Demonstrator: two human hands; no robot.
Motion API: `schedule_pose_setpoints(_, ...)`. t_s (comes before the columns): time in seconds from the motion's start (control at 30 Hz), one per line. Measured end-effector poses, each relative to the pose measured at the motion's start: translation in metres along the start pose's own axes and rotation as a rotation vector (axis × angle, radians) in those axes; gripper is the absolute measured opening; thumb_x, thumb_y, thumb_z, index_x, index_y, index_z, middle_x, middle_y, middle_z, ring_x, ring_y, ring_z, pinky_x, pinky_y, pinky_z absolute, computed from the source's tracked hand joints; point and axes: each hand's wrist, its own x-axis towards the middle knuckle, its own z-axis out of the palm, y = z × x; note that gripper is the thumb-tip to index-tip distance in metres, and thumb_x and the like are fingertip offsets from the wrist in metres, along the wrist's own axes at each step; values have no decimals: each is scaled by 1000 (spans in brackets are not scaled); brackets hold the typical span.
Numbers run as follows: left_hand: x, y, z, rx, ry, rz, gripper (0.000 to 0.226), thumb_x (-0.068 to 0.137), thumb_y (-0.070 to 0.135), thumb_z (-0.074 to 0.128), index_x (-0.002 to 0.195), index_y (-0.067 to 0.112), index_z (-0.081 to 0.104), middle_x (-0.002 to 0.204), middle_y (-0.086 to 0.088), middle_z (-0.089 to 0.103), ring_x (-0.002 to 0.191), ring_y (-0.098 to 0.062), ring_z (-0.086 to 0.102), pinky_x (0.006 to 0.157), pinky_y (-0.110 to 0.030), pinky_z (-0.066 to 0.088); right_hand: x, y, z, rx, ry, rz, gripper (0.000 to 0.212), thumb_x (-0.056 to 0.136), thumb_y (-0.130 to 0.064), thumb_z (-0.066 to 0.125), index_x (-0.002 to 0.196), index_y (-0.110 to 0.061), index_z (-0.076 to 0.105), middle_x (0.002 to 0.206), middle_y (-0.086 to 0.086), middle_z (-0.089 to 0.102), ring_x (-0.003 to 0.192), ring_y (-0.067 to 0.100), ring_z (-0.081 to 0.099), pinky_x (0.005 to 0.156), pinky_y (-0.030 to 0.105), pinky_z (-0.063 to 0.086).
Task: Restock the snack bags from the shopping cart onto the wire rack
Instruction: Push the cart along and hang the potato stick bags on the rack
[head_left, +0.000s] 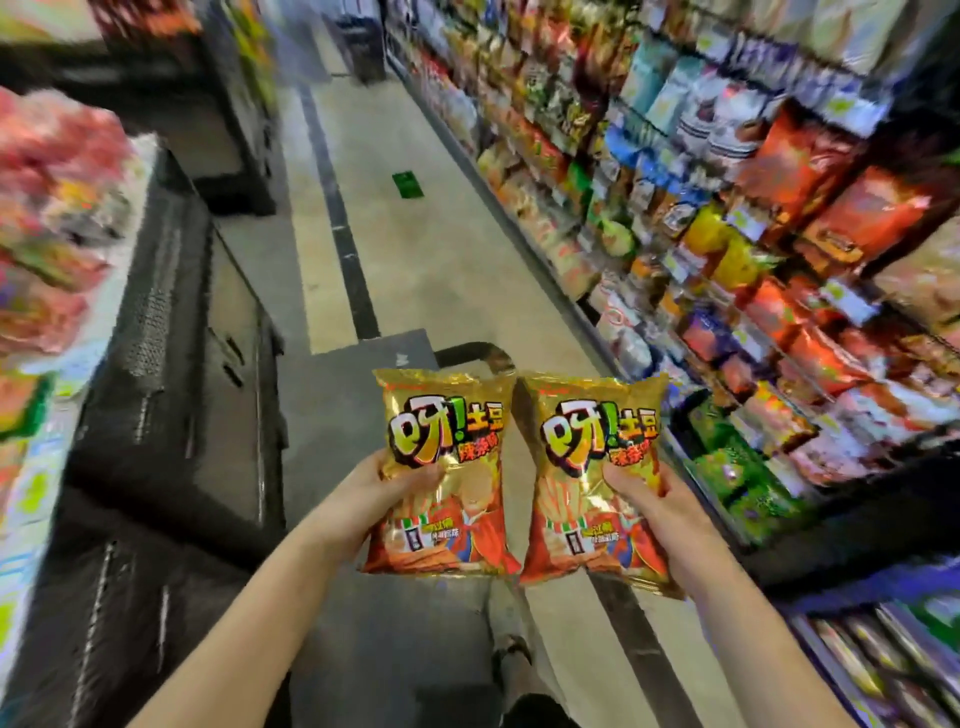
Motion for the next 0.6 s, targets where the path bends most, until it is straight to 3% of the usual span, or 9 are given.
schedule_pose_setpoints(0.1,40,26,-26,-31,61,-5,79,71,40,88,136,10,55,122,-19,73,111,-41,71,103,-59,52,73,-22,19,20,-58,37,53,79,-29,83,127,-20,61,105,11,79,91,33,78,77,47,63)
schedule_pose_setpoints(0.17,65,45,-42,-57,98,-12,73,77,38,88,137,10,55,124,-19,73,113,-42,70,105,-60,51,119,-40,31,36,-101,69,44,85,-25,79,125,-23,60,104,11,79,89,33,78,68,42,64)
schedule_pose_setpoints(0.33,121,92,-79,-224,205,-39,62,86,29,84,138,13,55,126,-22,71,114,-44,69,97,-57,56,218,-88,75,-59,-228,82,66,75,-40,85,132,-26,55,109,8,78,94,32,77,89,54,60)
schedule_pose_setpoints(0.43,148,114,-105,-278,218,-49,50,95,21,71,141,13,52,129,-22,70,115,-44,69,97,-58,56,262,-115,110,-102,-274,58,67,75,-44,85,133,-31,55,109,4,79,94,28,78,88,50,61)
schedule_pose_setpoints(0.6,196,155,-152,-243,265,-17,48,94,22,69,138,11,54,125,-20,72,114,-42,70,98,-56,55,326,-148,162,-126,-319,35,63,78,-44,82,134,-33,55,109,1,79,94,25,78,79,42,62)
